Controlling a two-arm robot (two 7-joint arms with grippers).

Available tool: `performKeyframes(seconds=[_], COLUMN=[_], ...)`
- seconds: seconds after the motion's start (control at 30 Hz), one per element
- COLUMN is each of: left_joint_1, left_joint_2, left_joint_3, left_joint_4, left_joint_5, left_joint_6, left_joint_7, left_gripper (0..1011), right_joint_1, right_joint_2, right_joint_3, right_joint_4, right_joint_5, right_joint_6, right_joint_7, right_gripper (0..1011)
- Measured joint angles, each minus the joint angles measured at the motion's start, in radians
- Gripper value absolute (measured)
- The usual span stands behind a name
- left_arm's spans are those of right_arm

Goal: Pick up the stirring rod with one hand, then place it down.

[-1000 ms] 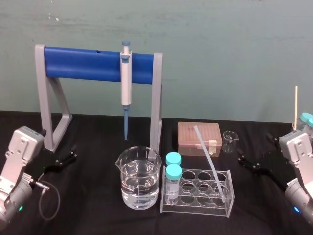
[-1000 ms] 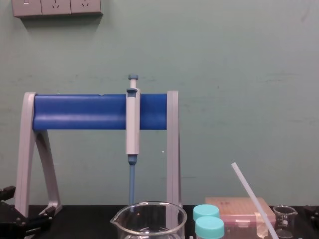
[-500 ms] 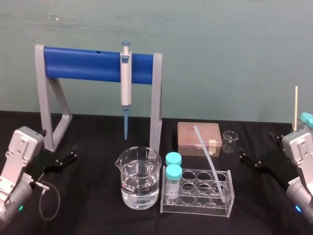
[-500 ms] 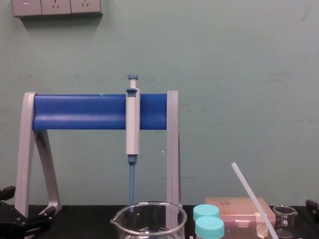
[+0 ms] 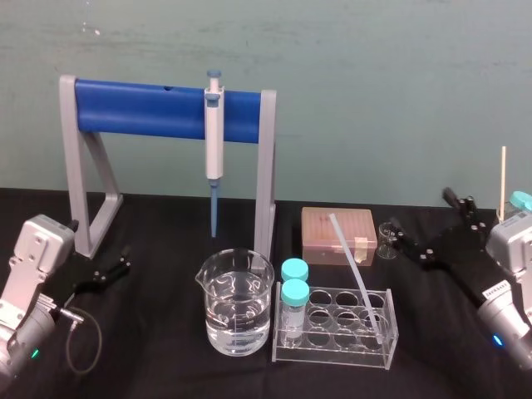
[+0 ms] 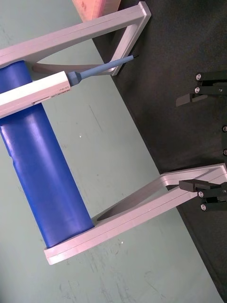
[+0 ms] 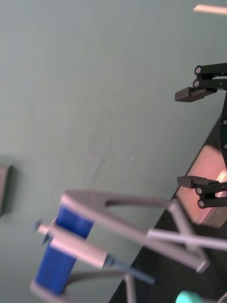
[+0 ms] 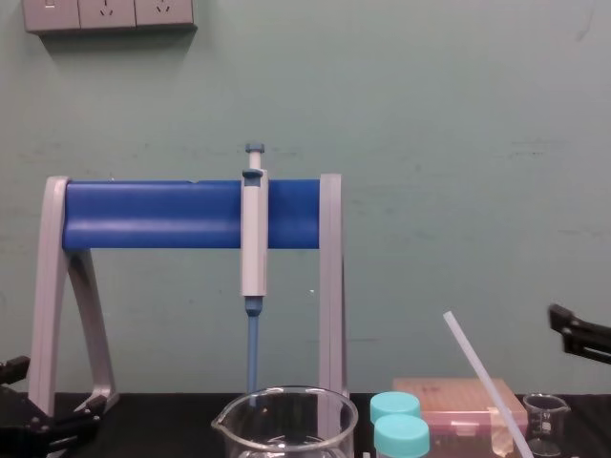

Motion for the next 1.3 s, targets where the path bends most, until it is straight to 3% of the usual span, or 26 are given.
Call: performKeyframes(seconds=[0.3, 0.53, 0.67, 1.0, 1.3], left_joint_1=[0.0, 0.0, 0.0, 0.0, 0.0], left_joint_2=[0.0, 0.0, 0.0, 0.0, 0.0], left_joint_3=[0.0, 0.0, 0.0, 0.0, 0.0], left_joint_4=[0.0, 0.0, 0.0, 0.0, 0.0], left_joint_5=[0.0, 0.0, 0.0, 0.0, 0.0], left_joint_6=[0.0, 0.0, 0.0, 0.0, 0.0], left_joint_7=[0.0, 0.0, 0.0, 0.0, 0.0], left_gripper=[1000, 1000, 1001, 1000, 1000], right_joint_1=[0.037, 0.069, 0.09, 0.127, 0.152], right_joint_2=[-0.027, -0.047, -0.067, -0.109, -0.131], right_joint_3=[-0.027, -0.046, -0.052, -0.051, -0.047], right_joint_4=[0.009, 0.033, 0.065, 0.14, 0.184], right_joint_5=[-0.016, 0.029, 0.092, 0.175, 0.194], right_joint_6=[-0.086, -0.11, -0.089, -0.027, 0.033], right_joint_7=[0.095, 0.199, 0.281, 0.386, 0.436], right_gripper=[1003, 1003, 1003, 1003, 1003])
